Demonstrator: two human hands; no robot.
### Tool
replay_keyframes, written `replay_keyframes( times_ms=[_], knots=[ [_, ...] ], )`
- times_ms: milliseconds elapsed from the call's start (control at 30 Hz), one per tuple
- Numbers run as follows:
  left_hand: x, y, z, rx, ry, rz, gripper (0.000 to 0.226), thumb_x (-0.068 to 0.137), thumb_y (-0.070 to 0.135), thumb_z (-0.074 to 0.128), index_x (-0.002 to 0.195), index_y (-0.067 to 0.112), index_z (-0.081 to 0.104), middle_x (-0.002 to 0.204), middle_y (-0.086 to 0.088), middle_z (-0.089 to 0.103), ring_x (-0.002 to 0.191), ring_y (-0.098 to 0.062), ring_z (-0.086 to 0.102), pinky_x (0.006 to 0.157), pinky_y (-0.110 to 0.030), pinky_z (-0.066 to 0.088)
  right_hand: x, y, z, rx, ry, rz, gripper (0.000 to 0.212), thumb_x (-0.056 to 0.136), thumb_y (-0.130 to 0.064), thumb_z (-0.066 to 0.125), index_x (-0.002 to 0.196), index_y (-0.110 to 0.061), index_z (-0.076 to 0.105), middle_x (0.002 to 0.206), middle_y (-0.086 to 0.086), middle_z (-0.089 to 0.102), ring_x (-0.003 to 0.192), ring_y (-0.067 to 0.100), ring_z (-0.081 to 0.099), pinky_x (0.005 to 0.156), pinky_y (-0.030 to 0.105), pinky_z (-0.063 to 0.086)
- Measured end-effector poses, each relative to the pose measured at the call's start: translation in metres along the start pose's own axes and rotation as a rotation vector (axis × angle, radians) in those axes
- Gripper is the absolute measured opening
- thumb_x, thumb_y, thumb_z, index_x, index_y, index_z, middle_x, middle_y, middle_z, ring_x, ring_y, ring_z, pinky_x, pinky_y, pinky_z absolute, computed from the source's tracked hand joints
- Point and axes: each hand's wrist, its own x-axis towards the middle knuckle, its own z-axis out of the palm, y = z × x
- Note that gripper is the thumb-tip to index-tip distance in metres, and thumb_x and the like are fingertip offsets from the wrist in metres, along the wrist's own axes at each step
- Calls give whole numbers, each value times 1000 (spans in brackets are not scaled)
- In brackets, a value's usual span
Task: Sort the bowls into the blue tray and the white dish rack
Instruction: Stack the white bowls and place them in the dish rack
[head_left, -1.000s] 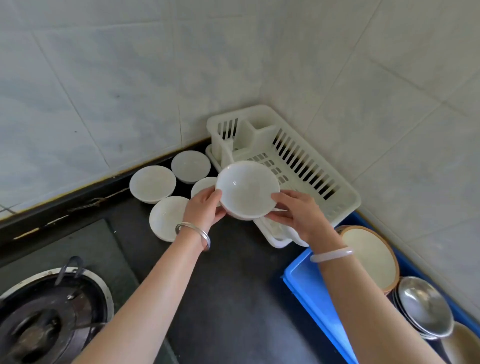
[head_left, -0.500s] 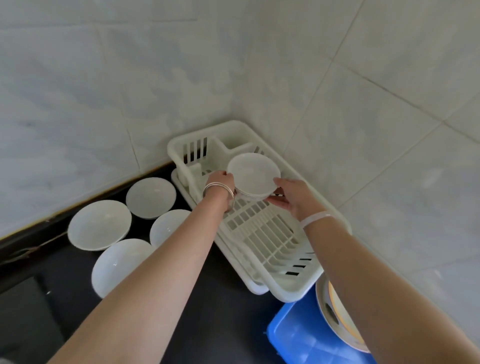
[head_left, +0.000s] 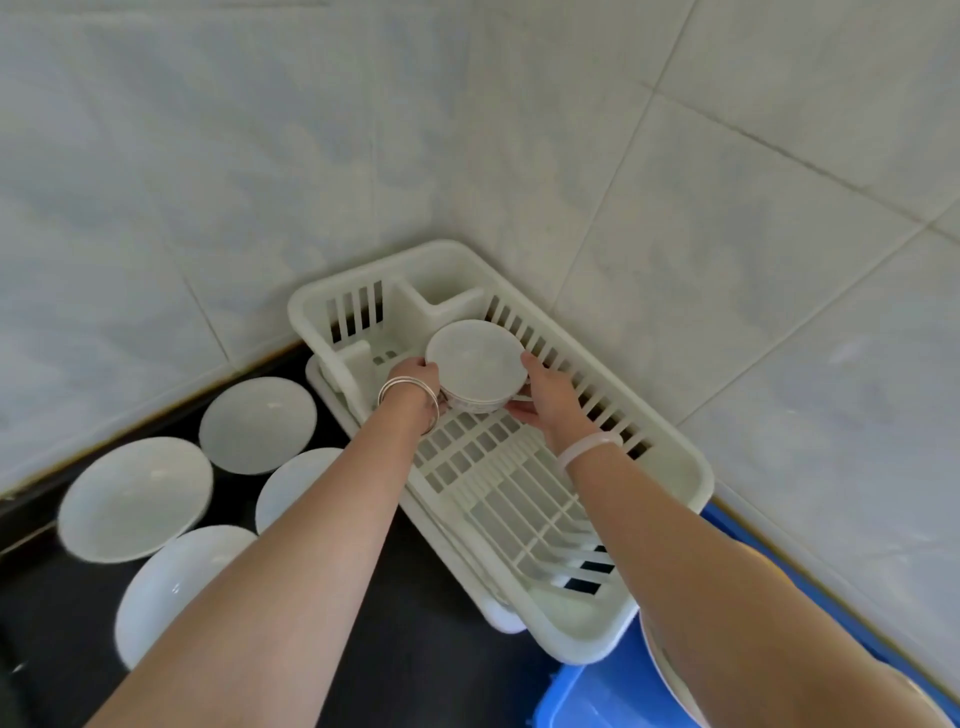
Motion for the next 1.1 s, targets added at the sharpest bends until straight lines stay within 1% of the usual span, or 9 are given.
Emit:
replay_keyframes(
  times_ms=[300,400,500,567,700,800,867,933,1100],
  knots=[
    [5,-2,-1,-53,-9,-30,32,93,8,38,123,5,51,102,-14,49,78,-29,53,56,-35,49,-7,6,1,-42,-52,33,48,97,-43,43,135,-13,45,126,9,56,108,28,58,88,36,50],
    [1,0,-4,-8,16,-29,31,91,13,42,117,-1,53,88,-16,55,84,-31,56,84,-43,53,-12,3,-1,-133,-19,14,49,98,-45,39,134,-14,45,125,5,55,108,27,57,92,38,50],
    [-2,0,-9,62,18,15,23,91,16,42,106,4,55,99,-17,55,98,-31,54,98,-40,46,-20,-1,-4,-179,20,-33,44,98,-43,37,125,-12,53,132,10,56,113,31,56,96,40,49],
    [-13,5,-13,97,-13,54,9,94,15,40,93,14,48,103,-10,45,94,-22,44,89,-30,42,-29,-4,-6,-251,40,-92,47,99,-39,35,117,0,54,132,21,54,117,40,54,100,50,46],
    [-46,9,-31,226,19,172,34,93,17,36,60,17,42,76,-7,49,68,-20,44,68,-30,37,-62,-11,-6,-340,46,-251,45,99,-39,33,127,-10,52,129,12,56,115,32,55,102,51,43],
    [-84,3,-53,279,45,218,28,94,30,36,76,15,53,72,-5,54,66,-18,49,62,-30,39,-96,-11,2,-341,-5,-319,43,99,-40,34,130,-14,51,109,2,59,104,27,59,98,49,46],
    [-107,-7,-71,336,53,281,31,95,32,38,108,17,61,106,-9,64,96,-25,58,85,-34,43,-124,-4,12,-345,-71,-361,42,99,-40,34,129,-17,52,107,-3,58,99,21,60,96,45,48],
    [-127,-18,-92,403,94,345,37,96,30,39,127,15,55,131,-8,56,120,-26,51,100,-34,36,-151,8,25,-326,-127,-376,38,98,-41,35,124,-21,54,108,-6,59,97,16,61,93,41,50],
    [-163,-63,-145,454,238,345,35,94,24,46,127,18,55,133,-5,56,123,-25,50,101,-33,37,-188,56,57,-366,-228,-311,21,97,-40,38,104,-29,53,104,-3,62,96,19,61,92,41,50]
  ],
)
